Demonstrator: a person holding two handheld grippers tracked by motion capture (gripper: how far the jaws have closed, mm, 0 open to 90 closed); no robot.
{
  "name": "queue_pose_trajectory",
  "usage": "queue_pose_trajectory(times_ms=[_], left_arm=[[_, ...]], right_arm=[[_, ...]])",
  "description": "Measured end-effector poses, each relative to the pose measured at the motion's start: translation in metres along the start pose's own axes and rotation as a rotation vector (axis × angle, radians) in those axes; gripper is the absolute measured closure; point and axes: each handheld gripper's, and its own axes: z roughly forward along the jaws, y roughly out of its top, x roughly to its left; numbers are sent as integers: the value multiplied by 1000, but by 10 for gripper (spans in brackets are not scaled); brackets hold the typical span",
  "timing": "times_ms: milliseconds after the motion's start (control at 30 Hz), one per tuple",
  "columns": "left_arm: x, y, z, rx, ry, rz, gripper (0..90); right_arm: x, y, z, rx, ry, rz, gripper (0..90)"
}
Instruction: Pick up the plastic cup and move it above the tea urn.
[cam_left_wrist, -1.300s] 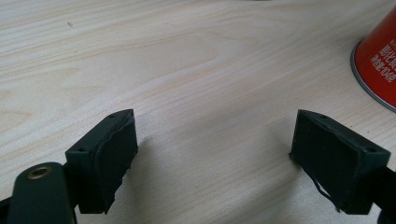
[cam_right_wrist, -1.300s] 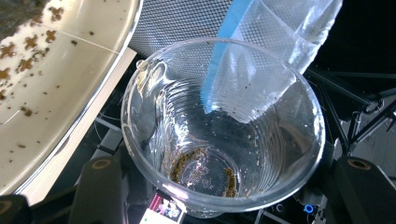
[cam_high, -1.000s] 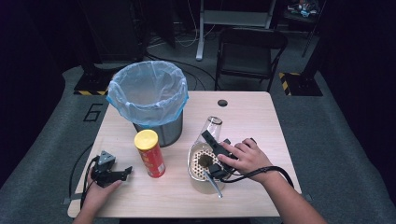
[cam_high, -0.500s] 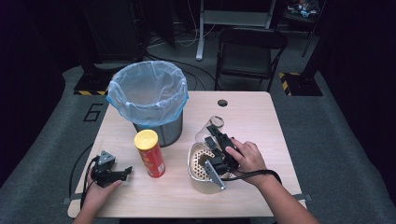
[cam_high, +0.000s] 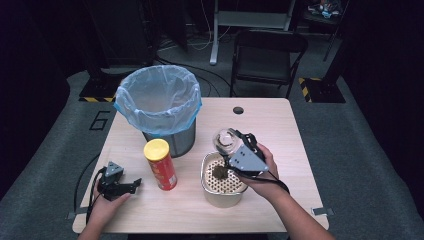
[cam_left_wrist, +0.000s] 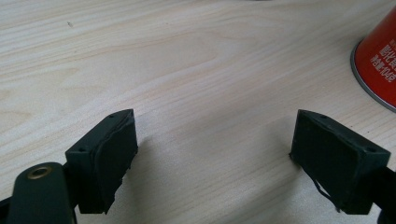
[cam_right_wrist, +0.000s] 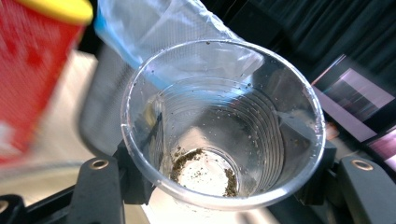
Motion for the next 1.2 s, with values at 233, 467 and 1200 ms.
queue_pose_trajectory(times_ms=[233,467,1200], left_arm=[[0,0,0,0,0,0,141],[0,0,0,0,0,1,141],[0,0,0,2,-2,-1,140]], right_arm=[[-20,-6,0,-33,125,341,370],[-29,-12,4,-54,243,573,370],[-40,14,4,-1,347,644,365]])
